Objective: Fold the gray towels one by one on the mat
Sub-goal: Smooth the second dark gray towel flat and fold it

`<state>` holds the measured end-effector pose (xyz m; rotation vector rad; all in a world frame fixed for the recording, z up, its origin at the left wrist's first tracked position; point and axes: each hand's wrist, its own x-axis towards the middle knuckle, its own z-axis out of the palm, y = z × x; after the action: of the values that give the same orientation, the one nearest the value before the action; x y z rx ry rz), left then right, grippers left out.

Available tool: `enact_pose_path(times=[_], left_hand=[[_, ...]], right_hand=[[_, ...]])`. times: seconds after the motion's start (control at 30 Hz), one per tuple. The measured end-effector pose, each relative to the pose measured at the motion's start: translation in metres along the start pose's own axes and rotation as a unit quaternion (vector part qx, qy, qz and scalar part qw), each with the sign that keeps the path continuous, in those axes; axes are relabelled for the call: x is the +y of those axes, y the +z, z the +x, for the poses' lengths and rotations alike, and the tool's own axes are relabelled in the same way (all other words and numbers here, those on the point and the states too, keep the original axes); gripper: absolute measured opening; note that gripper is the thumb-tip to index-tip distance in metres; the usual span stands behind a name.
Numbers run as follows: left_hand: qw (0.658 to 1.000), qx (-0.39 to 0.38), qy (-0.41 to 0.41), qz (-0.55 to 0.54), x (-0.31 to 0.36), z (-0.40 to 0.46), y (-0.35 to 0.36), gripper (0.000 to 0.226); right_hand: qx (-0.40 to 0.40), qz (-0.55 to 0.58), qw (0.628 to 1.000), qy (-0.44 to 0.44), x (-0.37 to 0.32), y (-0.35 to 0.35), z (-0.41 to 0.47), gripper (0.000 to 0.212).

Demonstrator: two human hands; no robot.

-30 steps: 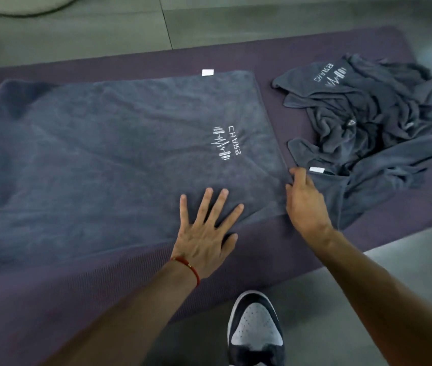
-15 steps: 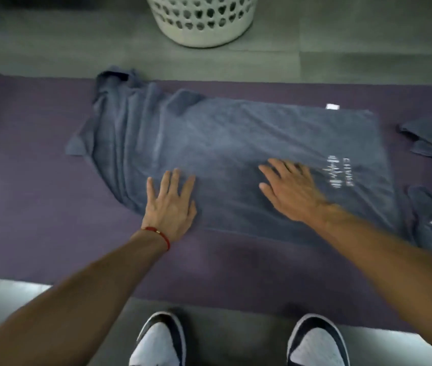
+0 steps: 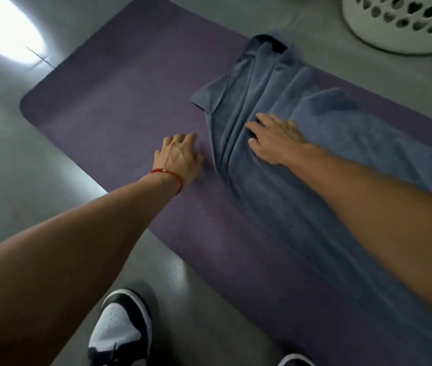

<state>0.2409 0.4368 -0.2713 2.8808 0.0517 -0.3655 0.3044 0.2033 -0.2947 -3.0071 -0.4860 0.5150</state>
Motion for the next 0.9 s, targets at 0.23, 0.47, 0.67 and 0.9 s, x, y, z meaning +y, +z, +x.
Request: enact_pose_path(times=[0.23,0.47,0.67,0.9], left_hand=[[0.998,-0.003,-0.032,-0.049,0.003,0.096,-0.007,0.054],[0.998,-0.054,-0.011,-0.002,0.006,0.19,-0.028,0.039],[0.993,-0.101,-0.066,-0.005,0.005,0.222,-0.044,0.04],[0.981,-0.18,-0.076,0.007,0.018,0.231,-0.052,0.051]], right_hand=[[-0.053,0.006,0.997,0.051,-0.01,0.02,0.03,0.072],[-0.043,0.047,0.997,0.053,-0.009,0.021,0.034,0.081],[-0.036,0.114,0.989,0.091,-0.016,0.028,0.027,0.08],[0.078,0.097,0.969,0.215,-0.107,0.045,-0.017,0.083]])
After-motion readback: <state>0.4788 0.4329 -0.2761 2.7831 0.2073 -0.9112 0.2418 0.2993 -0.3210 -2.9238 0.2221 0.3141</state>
